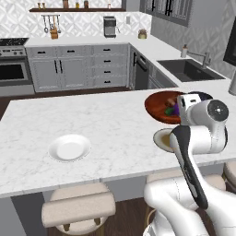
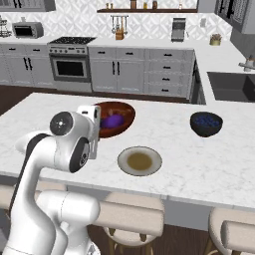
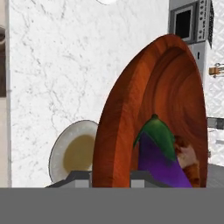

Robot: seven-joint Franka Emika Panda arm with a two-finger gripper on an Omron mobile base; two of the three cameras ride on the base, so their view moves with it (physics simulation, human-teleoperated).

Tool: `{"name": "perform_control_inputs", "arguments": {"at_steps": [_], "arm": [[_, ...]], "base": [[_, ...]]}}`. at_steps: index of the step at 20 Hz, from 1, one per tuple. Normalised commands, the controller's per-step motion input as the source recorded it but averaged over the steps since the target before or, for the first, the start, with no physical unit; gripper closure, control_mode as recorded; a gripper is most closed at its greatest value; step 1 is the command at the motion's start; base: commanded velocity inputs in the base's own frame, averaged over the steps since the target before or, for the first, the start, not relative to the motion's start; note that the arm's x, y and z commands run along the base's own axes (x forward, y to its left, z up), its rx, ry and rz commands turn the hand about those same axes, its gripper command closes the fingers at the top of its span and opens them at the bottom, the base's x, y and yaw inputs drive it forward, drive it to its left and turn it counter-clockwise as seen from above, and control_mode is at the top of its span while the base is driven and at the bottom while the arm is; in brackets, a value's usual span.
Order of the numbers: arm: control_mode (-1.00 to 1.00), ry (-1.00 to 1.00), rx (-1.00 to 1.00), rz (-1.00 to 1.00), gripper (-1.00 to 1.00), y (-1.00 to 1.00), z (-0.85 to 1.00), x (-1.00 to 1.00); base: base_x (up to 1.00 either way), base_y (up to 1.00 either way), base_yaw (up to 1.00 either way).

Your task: Pick the chicken drumstick and eggplant from their plates and place them in the bowl. Then put the bowl in the fridge.

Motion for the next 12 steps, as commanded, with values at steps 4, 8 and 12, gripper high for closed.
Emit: {"name": "perform_control_inputs", "arguments": {"at_steps": [4, 8, 12], "arm": [[-1.00, 0.00, 0.08, 0.00, 1.00, -0.01, 0.00, 0.00], [-1.00, 0.02, 0.04, 0.00, 1.00, 0.00, 0.01, 0.00], [-1.00, 0.06, 0.00, 0.00, 1.00, 0.00, 0.00, 0.00]], "base": [[0.00, 0.00, 0.00], [0.00, 0.00, 0.00], [0.00, 0.00, 0.00]]}}
